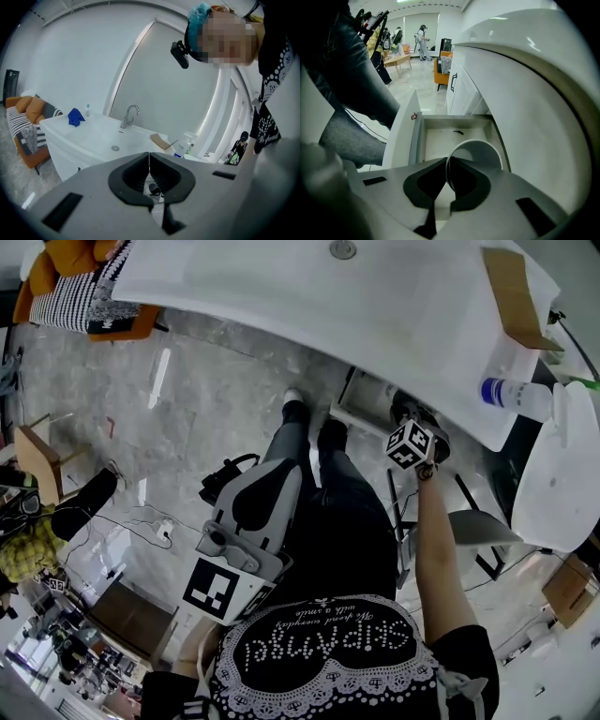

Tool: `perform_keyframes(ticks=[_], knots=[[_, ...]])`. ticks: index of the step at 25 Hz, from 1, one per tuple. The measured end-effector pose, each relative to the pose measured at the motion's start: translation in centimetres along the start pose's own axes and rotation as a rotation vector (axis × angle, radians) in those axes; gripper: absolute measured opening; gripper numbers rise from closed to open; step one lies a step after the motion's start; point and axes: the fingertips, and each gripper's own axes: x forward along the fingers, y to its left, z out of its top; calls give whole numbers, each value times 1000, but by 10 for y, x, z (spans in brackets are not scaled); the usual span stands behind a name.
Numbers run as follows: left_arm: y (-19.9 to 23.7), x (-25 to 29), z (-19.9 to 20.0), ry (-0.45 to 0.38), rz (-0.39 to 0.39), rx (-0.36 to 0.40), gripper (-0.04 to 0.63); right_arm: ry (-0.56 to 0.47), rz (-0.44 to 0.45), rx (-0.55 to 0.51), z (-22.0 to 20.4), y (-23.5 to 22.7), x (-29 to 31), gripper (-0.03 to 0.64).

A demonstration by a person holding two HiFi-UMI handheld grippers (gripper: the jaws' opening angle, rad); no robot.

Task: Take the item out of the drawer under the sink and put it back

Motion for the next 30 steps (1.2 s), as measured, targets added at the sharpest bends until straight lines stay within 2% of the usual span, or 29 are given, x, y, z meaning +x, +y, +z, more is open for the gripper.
perform_keyframes(ticks=[13, 18, 30], knots=[[-8, -3, -18, 72, -21, 9, 5, 17, 5, 48, -9, -3, 17, 25], [-12, 3, -13, 44, -29, 2, 5, 22, -8, 48, -5, -8, 25, 25], [-9, -4, -19, 62, -15, -18, 5, 62, -1, 36, -8, -10, 36, 25]])
